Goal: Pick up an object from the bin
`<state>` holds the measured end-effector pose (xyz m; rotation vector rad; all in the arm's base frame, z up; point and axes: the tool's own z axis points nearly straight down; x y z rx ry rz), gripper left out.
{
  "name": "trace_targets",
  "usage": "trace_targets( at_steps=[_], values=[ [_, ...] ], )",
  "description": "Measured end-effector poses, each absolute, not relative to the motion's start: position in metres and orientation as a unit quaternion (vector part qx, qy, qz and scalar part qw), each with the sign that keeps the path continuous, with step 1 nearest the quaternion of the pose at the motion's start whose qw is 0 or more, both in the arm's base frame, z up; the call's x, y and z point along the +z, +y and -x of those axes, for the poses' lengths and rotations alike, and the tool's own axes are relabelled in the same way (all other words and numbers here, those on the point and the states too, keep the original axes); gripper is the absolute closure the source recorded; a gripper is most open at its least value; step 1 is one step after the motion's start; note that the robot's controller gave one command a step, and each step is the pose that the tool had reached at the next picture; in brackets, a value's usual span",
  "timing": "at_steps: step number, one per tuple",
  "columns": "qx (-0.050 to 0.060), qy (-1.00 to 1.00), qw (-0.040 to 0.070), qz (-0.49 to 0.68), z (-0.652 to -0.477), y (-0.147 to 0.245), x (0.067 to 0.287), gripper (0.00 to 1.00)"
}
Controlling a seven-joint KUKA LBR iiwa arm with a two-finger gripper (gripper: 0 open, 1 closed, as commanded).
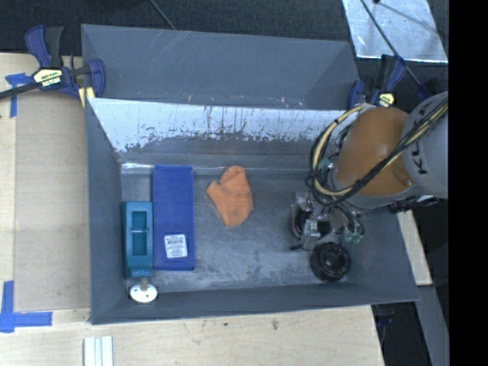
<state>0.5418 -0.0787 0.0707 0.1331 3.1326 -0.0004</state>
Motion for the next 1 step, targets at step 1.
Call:
trace_targets(
  at_steps=[1],
  values=[
    [0.000,0.999,0.003,-0.042,-0.5417,-0.0786,0.0706,1.00]
  ],
)
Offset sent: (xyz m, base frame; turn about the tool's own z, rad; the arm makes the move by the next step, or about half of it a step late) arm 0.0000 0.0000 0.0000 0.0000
